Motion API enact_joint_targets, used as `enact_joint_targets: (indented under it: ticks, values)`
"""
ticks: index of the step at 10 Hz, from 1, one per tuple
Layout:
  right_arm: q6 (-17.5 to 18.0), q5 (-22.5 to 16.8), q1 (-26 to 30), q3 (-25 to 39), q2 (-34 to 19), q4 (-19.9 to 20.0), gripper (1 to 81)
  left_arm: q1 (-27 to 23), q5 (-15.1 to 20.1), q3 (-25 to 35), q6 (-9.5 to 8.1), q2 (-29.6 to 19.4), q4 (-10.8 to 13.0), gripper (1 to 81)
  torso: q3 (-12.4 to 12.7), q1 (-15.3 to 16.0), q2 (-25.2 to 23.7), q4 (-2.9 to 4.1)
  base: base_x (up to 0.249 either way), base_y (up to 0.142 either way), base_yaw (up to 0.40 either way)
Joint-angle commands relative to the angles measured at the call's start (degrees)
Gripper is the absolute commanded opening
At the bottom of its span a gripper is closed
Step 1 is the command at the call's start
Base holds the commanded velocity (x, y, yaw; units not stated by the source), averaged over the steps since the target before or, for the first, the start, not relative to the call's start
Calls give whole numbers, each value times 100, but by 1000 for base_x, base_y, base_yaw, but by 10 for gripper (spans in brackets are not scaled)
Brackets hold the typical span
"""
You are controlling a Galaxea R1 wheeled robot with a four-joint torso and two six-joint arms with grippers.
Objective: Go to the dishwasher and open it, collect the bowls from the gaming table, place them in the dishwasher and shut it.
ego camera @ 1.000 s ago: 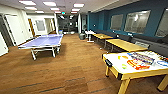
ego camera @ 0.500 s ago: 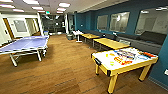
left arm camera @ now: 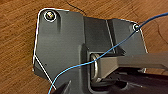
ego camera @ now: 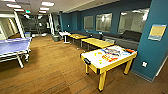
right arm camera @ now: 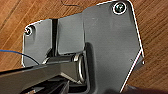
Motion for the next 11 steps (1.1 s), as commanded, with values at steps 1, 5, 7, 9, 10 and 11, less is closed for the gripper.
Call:
enact_joint_targets:
  ticks: [1,5,7,9,10,11]
  values:
    - [-20,-272,276,10,6,7,811,-167,303,10,48,-8,69,811,0,0,0,0,0,0,-380]
    - [-28,-281,276,10,16,7,811,-166,303,10,48,-16,60,811,0,-2,0,0,0,0,-380]
    - [-28,-281,276,10,24,7,811,-167,303,10,48,-16,69,811,0,-2,0,0,0,0,-380]
    - [-28,-281,276,10,24,7,811,-167,303,10,48,-25,60,811,0,-2,0,0,0,0,-380]
    - [-28,-281,276,10,24,7,811,-158,303,10,48,-25,60,811,0,-2,0,0,0,0,-380]
    - [-20,-281,267,10,24,6,811,-158,303,19,48,-25,60,811,0,-2,0,0,0,0,-380]
